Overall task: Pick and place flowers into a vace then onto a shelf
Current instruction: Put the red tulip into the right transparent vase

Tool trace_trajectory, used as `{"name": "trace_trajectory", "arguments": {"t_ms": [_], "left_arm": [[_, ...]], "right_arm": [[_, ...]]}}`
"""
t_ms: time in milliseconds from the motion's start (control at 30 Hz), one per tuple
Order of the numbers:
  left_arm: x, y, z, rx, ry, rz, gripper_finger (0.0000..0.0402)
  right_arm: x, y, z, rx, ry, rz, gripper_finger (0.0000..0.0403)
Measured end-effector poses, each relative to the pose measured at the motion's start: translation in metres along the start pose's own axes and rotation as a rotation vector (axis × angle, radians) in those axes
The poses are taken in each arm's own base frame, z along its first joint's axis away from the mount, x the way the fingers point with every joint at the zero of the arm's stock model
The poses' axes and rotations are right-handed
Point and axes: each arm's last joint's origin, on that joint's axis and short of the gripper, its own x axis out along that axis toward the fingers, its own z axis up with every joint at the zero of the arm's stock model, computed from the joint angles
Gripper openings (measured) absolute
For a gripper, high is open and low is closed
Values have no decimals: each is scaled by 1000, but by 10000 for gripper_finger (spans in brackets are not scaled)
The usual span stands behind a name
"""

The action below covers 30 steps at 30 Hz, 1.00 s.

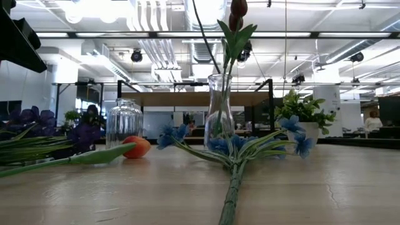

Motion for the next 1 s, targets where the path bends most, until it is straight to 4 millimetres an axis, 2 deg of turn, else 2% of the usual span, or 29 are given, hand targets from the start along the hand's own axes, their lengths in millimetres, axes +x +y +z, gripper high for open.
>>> {"name": "trace_trajectory", "arguments": {"t_ms": [267,600,1000], "left_arm": [[0,0,0,1,-15,8,74],[0,0,0,1,-16,7,74],[0,0,1,0,-17,7,74]], "right_arm": [[-1,-2,2,6,-4,-2,9],[1,-4,-11,2,107,2,9],[1,-3,-20,15,145,3,9]]}}
